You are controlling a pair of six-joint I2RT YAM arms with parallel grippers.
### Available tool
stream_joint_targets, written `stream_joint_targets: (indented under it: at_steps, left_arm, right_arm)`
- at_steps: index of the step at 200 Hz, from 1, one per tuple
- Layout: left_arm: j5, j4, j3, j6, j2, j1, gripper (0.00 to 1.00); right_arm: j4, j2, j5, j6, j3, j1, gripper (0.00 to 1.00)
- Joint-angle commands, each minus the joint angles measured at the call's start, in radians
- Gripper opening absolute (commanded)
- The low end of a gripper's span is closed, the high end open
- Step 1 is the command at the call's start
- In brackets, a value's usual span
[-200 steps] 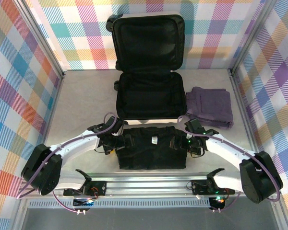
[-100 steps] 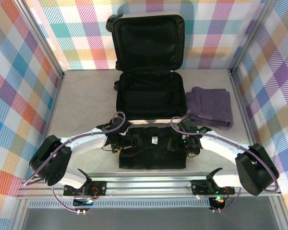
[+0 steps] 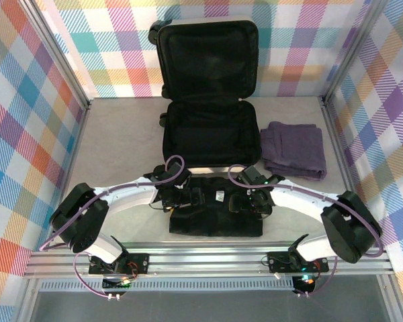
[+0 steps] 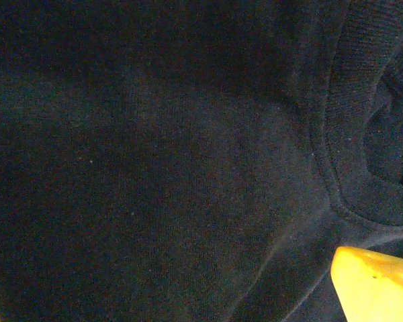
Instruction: Pack the luggage
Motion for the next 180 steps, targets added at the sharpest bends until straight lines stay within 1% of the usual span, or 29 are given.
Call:
stream_joint_targets:
  at_steps: [1, 25, 45, 50, 62, 81, 104, 128, 136, 142, 163, 180]
  left_arm:
    - [0.009, 0.013, -0.005, -0.016, 0.049, -0.022, 0.99]
    - [0.004, 0.01, 0.001, -0.011, 0.059, -0.023, 0.92]
    - [0.017, 0.018, 0.004, -0.005, 0.072, -0.026, 0.78]
    - [0.02, 0.022, 0.003, -0.004, 0.075, -0.024, 0.73]
    - [0.025, 0.03, 0.0, -0.002, 0.077, -0.027, 0.56]
    - [0.023, 0.031, 0.0, 0.004, 0.074, -0.029, 0.35]
    - [0.017, 0.011, 0.009, 0.029, 0.061, -0.03, 0.18]
    - [0.007, -0.019, 0.019, 0.05, 0.037, -0.03, 0.0]
    - [0.001, -0.033, 0.023, 0.055, 0.027, -0.03, 0.0]
    - [-0.003, -0.042, 0.027, 0.061, 0.015, -0.031, 0.0]
    - [-0.03, -0.113, 0.055, 0.096, -0.029, -0.03, 0.0]
    - [-0.048, -0.169, 0.089, 0.123, -0.084, -0.03, 0.0]
  right_arm:
    - [0.187, 0.048, -0.164, 0.022, 0.037, 0.044, 0.91]
    - [0.181, 0.085, -0.162, 0.026, 0.057, 0.051, 0.83]
    - [0.177, 0.1, -0.156, 0.032, 0.065, 0.056, 0.77]
    - [0.177, 0.1, -0.154, 0.034, 0.065, 0.057, 0.75]
    - [0.171, 0.096, -0.149, 0.034, 0.067, 0.061, 0.69]
    - [0.156, 0.084, -0.14, 0.028, 0.073, 0.064, 0.59]
    - [0.144, 0.067, -0.133, 0.021, 0.079, 0.064, 0.44]
    - [0.126, 0.051, -0.124, 0.007, 0.09, 0.064, 0.21]
    - [0.117, 0.047, -0.122, 0.003, 0.097, 0.064, 0.15]
    - [0.109, 0.044, -0.118, -0.002, 0.102, 0.064, 0.13]
    - [0.066, 0.022, -0.099, -0.018, 0.123, 0.064, 0.06]
    - [0.028, -0.014, -0.081, -0.036, 0.145, 0.064, 0.03]
